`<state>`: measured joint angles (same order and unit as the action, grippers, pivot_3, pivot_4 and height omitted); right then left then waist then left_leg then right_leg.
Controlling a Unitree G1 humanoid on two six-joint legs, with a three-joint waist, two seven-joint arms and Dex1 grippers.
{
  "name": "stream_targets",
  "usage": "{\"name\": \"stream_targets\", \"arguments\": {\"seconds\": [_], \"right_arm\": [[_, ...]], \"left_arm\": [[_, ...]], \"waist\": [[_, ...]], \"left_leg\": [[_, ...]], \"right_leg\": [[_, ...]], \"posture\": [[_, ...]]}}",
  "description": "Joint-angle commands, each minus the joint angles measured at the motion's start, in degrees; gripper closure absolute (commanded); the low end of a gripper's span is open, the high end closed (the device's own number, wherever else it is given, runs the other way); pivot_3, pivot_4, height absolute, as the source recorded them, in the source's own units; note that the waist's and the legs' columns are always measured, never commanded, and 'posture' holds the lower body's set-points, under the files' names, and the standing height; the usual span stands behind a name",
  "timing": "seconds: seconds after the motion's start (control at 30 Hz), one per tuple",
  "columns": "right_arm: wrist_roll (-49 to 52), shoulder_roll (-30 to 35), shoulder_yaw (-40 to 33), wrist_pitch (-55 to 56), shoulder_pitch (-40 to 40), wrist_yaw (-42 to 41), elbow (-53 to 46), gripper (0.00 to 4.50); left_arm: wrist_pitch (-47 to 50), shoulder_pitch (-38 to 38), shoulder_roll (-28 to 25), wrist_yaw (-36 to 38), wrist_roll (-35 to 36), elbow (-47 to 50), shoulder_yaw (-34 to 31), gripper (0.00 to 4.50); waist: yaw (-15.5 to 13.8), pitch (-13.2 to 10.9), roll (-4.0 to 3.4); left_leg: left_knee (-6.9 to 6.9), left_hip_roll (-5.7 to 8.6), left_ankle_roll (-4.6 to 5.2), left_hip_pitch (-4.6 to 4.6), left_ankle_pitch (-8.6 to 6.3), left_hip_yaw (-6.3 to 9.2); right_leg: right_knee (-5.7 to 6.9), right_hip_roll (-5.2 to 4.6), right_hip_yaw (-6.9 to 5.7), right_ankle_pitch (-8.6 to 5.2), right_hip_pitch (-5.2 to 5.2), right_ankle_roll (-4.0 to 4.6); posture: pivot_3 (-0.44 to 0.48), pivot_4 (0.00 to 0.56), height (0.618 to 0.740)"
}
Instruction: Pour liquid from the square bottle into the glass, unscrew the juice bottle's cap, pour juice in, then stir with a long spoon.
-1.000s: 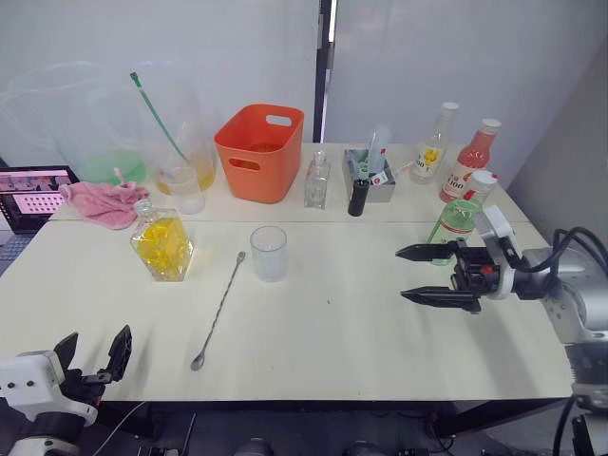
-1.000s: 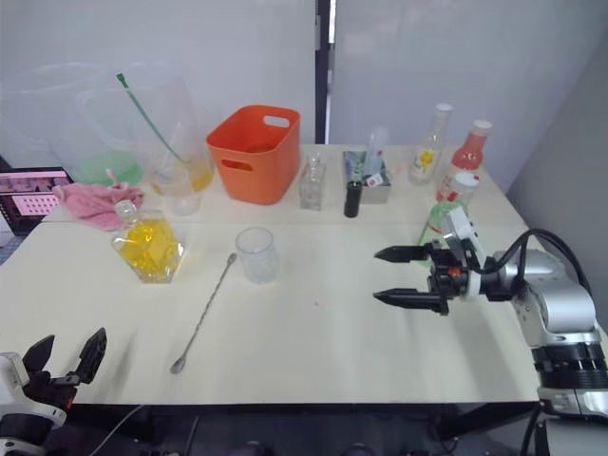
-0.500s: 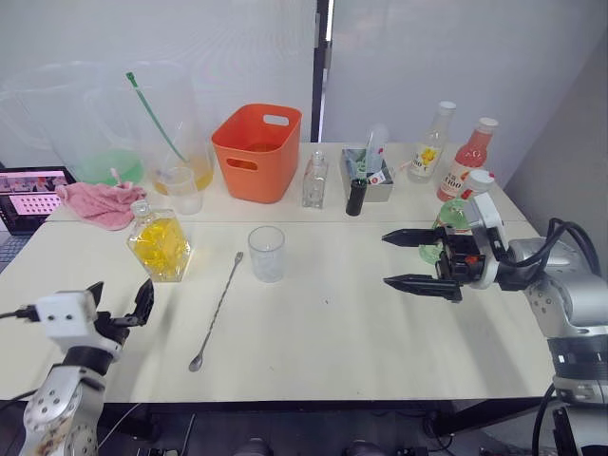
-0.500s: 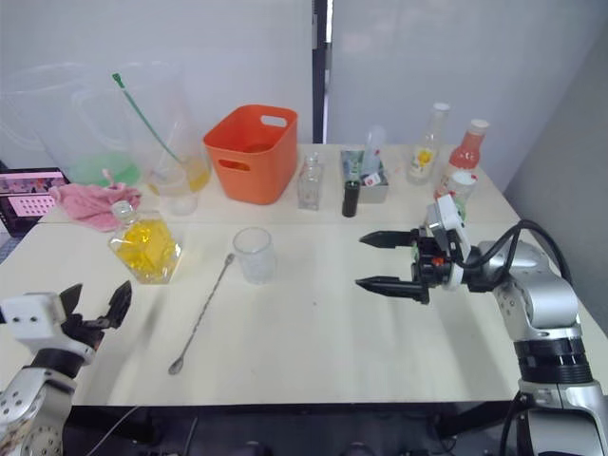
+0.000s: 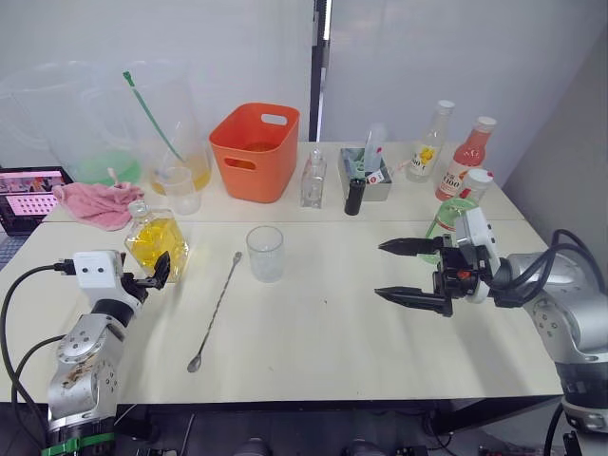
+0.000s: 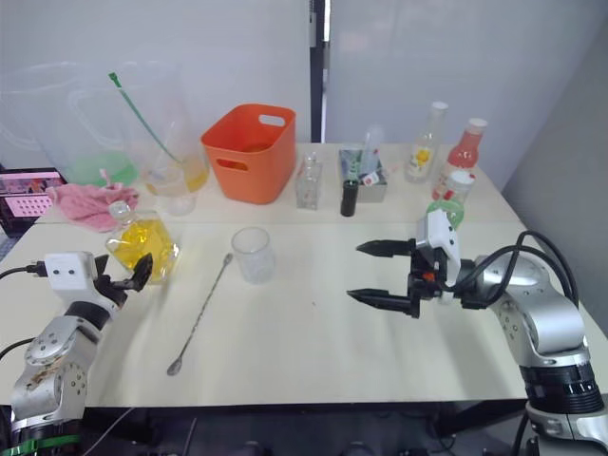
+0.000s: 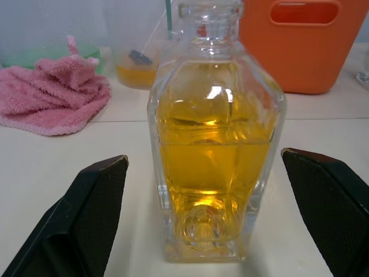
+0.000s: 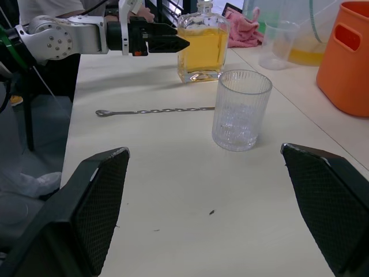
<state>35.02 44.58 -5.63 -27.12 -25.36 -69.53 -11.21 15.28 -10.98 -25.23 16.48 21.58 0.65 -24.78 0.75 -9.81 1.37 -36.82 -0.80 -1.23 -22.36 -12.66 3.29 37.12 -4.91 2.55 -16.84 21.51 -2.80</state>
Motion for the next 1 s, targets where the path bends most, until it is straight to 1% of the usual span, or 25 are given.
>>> {"name": "stream_targets", "arguments": {"seconds": [0.03, 0.23, 0.33, 0.4, 0.53, 0.63, 0.7, 0.73, 0.9, 1.0], "right_arm": [[0.61, 0.98, -1.48, -0.2, 0.5, 0.92, -2.37, 0.03], [1.09, 0.87, -1.21, -0.83, 0.55, 2.47, -3.85, 0.03], [1.3, 0.86, -1.45, -1.12, 1.14, 3.21, -4.81, 0.03], [1.26, 0.97, -1.61, -1.17, 1.43, 3.45, -5.07, 0.03], [1.29, 1.13, -1.74, -1.2, 2.06, 3.92, -5.68, 0.03], [1.17, 1.1, -1.67, -1.11, 2.49, 4.28, -6.12, 0.0], [1.15, 1.08, -1.62, -1.11, 2.56, 4.45, -6.26, 0.0], [1.14, 1.05, -1.53, -1.14, 2.55, 4.55, -6.35, 0.0], [1.1, 1.0, -1.08, -1.07, 2.11, 4.54, -6.05, 0.0], [0.85, 0.92, -0.7, -0.81, 1.56, 4.2, -5.4, 0.0]], "left_arm": [[-0.89, -3.33, -1.27, 0.66, -0.53, -2.1, 0.62, 0.0], [-2.54, -9.69, -2.47, 4.17, -0.61, -9.27, 2.09, 0.0], [-3.12, -13.3, -3.22, 4.35, -2.09, -13.15, 3.27, 0.0], [-3.63, -14.86, -3.49, 4.27, -2.88, -15.17, 3.66, 0.0], [-4.36, -16.2, -3.75, 4.52, -3.34, -17.4, 3.74, 0.0], [-4.54, -16.76, -3.92, 3.57, -3.97, -19.18, 3.14, 0.83], [-4.53, -16.68, -3.98, 3.54, -3.99, -19.11, 3.1, 1.48], [-4.5, -16.62, -4.04, 3.45, -3.94, -19.09, 3.01, 1.69], [-5.3, -16.39, -4.58, 3.07, -3.58, -18.39, 2.04, 1.69], [-5.73, -15.85, -5.0, 3.52, -2.51, -15.31, 1.02, 1.69]], "waist": [[-0.06, 0.0, 0.01], [-0.06, 0.0, 0.02], [-0.05, 0.01, 0.04], [-0.08, 0.01, 0.05], [-0.07, 0.01, 0.05], [-0.04, 0.01, 0.05], [-0.05, 0.01, 0.05], [-0.05, 0.01, 0.05], [-0.05, 0.0, 0.05], [0.02, -0.01, 0.08]], "left_leg": [[0.0, 0.0, 0.0, -0.03, 0.0, 0.0], [0.0, 0.02, -0.02, -0.14, 0.02, 0.0], [-0.03, 0.02, -0.05, -0.43, 0.04, 0.0], [-0.17, 0.05, -0.06, -0.61, 0.06, 0.02], [-0.16, 0.09, -0.06, -0.59, 0.06, 0.03], [-0.16, 0.08, -0.06, -0.58, 0.06, 0.03], [-0.17, 0.08, -0.06, -0.57, 0.06, 0.03], [-0.17, 0.08, -0.06, -0.57, 0.06, 0.03], [-0.17, 0.08, -0.06, -0.58, 0.06, 0.04], [-0.17, 0.08, -0.07, -0.58, 0.06, 0.04]], "right_leg": [[0.01, 0.0, 0.0, 0.0, 0.03, 0.0], [0.03, -0.01, 0.0, 0.01, 0.17, -0.01], [0.16, 0.0, 0.0, 0.03, 0.54, 0.0], [0.46, -0.02, 0.0, 0.04, 0.76, 0.01], [0.5, -0.06, 0.0, 0.04, 0.77, 0.01], [0.51, -0.05, -0.01, 0.04, 0.77, 0.01], [0.51, -0.05, -0.01, 0.04, 0.77, 0.01], [0.52, -0.05, -0.01, 0.04, 0.77, 0.01], [0.53, -0.05, -0.01, 0.04, 0.77, 0.01], [0.53, -0.05, -0.01, 0.04, 0.77, 0.01]], "posture": [[0.0, 0.15, 0.74], [0.0, 0.15, 0.74], [0.0, 0.15, 0.74], [0.0, 0.15, 0.74], [0.0, 0.15, 0.74], [0.0, 0.15, 0.74], [0.0, 0.15, 0.74], [0.0, 0.15, 0.74], [0.0, 0.15, 0.74], [0.0, 0.15, 0.74]]}}
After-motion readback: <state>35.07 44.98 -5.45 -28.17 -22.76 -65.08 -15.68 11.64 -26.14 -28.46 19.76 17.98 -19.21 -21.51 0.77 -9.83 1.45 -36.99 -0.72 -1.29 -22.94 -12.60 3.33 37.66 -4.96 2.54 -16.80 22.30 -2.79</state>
